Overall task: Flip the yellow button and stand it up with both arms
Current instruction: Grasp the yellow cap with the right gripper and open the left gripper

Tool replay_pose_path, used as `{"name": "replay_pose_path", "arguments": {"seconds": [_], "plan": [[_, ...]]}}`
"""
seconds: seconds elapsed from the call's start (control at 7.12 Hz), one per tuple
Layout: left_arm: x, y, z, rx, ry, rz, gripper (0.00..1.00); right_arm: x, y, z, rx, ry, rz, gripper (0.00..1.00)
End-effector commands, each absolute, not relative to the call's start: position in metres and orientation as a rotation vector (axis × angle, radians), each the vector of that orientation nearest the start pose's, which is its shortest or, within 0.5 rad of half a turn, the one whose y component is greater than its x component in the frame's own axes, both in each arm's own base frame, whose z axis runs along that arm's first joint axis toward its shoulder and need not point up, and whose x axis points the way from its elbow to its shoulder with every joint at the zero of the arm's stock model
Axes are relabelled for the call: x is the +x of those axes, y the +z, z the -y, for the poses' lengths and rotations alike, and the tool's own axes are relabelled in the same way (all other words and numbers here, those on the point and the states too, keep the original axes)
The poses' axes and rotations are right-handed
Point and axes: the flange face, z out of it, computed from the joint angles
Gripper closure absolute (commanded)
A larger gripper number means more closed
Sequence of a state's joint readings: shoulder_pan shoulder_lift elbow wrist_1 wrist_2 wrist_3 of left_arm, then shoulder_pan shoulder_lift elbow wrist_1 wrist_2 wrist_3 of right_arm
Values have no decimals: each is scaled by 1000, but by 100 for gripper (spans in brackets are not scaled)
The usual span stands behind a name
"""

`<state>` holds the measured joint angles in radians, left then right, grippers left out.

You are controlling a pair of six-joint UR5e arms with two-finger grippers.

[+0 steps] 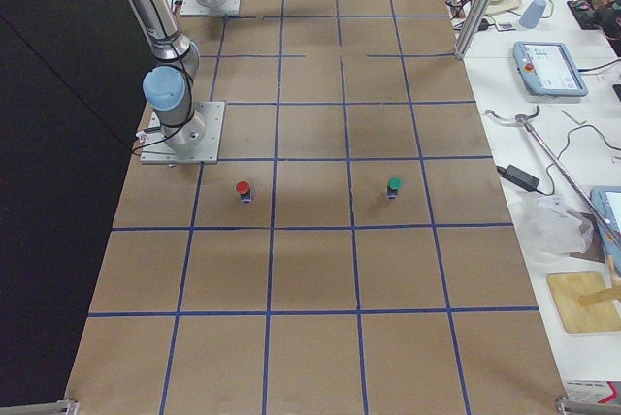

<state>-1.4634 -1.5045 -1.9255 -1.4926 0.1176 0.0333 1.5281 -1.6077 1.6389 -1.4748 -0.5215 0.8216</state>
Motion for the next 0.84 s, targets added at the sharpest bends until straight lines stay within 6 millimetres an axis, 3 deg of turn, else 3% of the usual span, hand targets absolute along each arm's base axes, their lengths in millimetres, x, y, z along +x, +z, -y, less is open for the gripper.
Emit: {"name": "replay_pose_path", "arguments": {"seconds": [0.0,0.28,0.7], "plan": [[-182,446,466,220,-67,1680,11,188,509,480,993,536,-2000,67],[-172,446,468,219,-49,1782,11,175,511,472,974,416,-2172,67],[-160,452,476,172,-12,2069,11,151,510,453,1065,255,-2466,68]]}}
